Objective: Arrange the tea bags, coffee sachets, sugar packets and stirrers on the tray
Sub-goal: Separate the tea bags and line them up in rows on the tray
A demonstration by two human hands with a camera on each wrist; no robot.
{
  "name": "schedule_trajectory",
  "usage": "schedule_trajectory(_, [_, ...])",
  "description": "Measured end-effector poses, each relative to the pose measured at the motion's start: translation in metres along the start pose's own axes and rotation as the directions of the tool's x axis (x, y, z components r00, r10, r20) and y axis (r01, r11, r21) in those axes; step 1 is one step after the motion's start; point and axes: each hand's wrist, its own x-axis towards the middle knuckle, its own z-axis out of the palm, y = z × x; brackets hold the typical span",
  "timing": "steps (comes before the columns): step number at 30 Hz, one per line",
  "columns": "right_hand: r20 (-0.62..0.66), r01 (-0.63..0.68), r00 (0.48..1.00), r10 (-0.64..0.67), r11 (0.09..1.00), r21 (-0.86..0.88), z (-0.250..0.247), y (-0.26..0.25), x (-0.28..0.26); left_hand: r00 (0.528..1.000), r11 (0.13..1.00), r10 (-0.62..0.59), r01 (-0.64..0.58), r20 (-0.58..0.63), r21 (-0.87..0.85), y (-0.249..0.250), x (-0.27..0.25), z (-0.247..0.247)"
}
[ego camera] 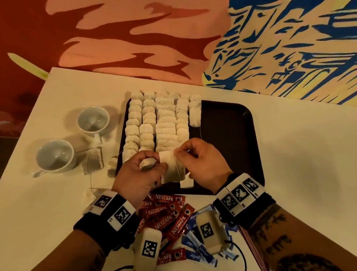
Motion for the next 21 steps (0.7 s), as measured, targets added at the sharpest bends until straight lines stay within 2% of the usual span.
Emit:
schedule_trajectory(2, [0.084, 0.0, 0.996, -0.003, 0.999, 0.032, -0.001, 0.0, 0.001, 1.0, 0.999, 0.013, -0.014, 0.019, 0.051, 0.003, -0.001, -0.001])
schedule_trajectory(5, [0.175, 0.093, 0.982, -0.074, 0.99, -0.104, -0.001, 0.002, 0.008, 0.999, 0.994, 0.036, -0.038, 0.02, 0.107, 0.006, 0.001, -0.005])
schedule_trajectory(7, [0.137, 0.083, 0.989, -0.056, 0.977, -0.196, -0.003, 0.005, 0.014, 0.999, 0.999, 0.026, -0.025, -0.042, 0.035, 0.004, 0.003, -0.01])
schedule_trajectory(9, [0.081, 0.045, 0.996, -0.027, 0.972, -0.229, -0.007, 0.013, 0.021, 0.994, 0.994, -0.046, 0.035, -0.098, -0.106, 0.004, 0.006, -0.019])
schedule_trajectory(11, [0.078, 0.007, 0.997, 0.015, 0.963, -0.269, -0.007, 0.021, 0.026, 0.987, 0.969, -0.108, 0.078, -0.12, -0.235, 0.006, 0.007, -0.03])
schedule_trajectory(14, [0.188, -0.001, 0.979, 0.076, 0.928, -0.372, 0.004, 0.026, 0.028, 0.982, 0.924, -0.143, 0.086, -0.127, -0.372, 0.01, 0.01, -0.047])
schedule_trajectory(17, [0.33, 0.041, 0.937, 0.116, 0.901, -0.432, 0.021, 0.024, 0.03, 0.983, 0.907, -0.126, 0.058, -0.136, -0.417, 0.009, 0.013, -0.057])
schedule_trajectory(21, [0.309, 0.016, 0.936, 0.17, 0.854, -0.52, 0.038, 0.022, 0.037, 0.987, 0.895, -0.096, 0.028, -0.132, -0.445, 0.008, 0.015, -0.063])
